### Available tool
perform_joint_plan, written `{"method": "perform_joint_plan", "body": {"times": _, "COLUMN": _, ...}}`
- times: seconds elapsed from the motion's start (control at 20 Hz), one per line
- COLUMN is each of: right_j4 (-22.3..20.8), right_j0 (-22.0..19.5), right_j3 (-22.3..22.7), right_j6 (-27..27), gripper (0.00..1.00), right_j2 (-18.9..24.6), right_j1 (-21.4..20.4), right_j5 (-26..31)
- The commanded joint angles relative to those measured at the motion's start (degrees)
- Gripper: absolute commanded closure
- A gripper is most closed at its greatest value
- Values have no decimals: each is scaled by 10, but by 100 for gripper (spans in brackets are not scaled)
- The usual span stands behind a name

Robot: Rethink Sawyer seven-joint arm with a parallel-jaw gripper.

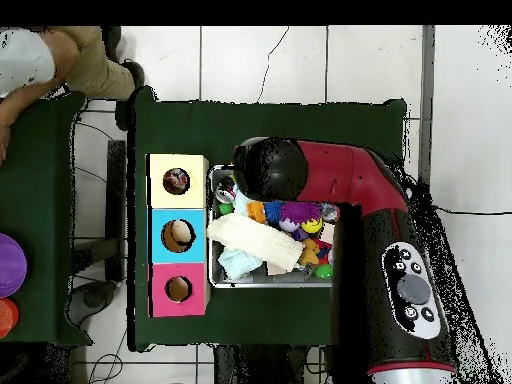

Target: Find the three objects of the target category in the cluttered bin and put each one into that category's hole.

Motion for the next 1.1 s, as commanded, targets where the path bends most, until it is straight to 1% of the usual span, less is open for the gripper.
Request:
{"method": "perform_joint_plan", "body": {"times": 0.05, "right_j4": 11, "right_j0": 15, "right_j3": 71, "right_j6": 124, "gripper": 0, "right_j2": -20, "right_j1": 37, "right_j5": -31}}
{"method": "perform_joint_plan", "body": {"times": 0.35, "right_j4": 23, "right_j0": 17, "right_j3": 78, "right_j6": 117, "gripper": 0, "right_j2": -20, "right_j1": 53, "right_j5": -53}}
{"method": "perform_joint_plan", "body": {"times": 0.5, "right_j4": 24, "right_j0": 13, "right_j3": 99, "right_j6": 122, "gripper": 0, "right_j2": -18, "right_j1": 55, "right_j5": -95}}
{"method": "perform_joint_plan", "body": {"times": 0.65, "right_j4": 17, "right_j0": 13, "right_j3": 114, "right_j6": 121, "gripper": 0, "right_j2": -22, "right_j1": 56, "right_j5": -117}}
{"method": "perform_joint_plan", "body": {"times": 0.9, "right_j4": 20, "right_j0": 5, "right_j3": 159, "right_j6": 138, "gripper": 0, "right_j2": -23, "right_j1": 59, "right_j5": -187}}
{"method": "perform_joint_plan", "body": {"times": 1.1, "right_j4": 30, "right_j0": 3, "right_j3": 176, "right_j6": 139, "gripper": 0, "right_j2": -25, "right_j1": 63, "right_j5": -212}}
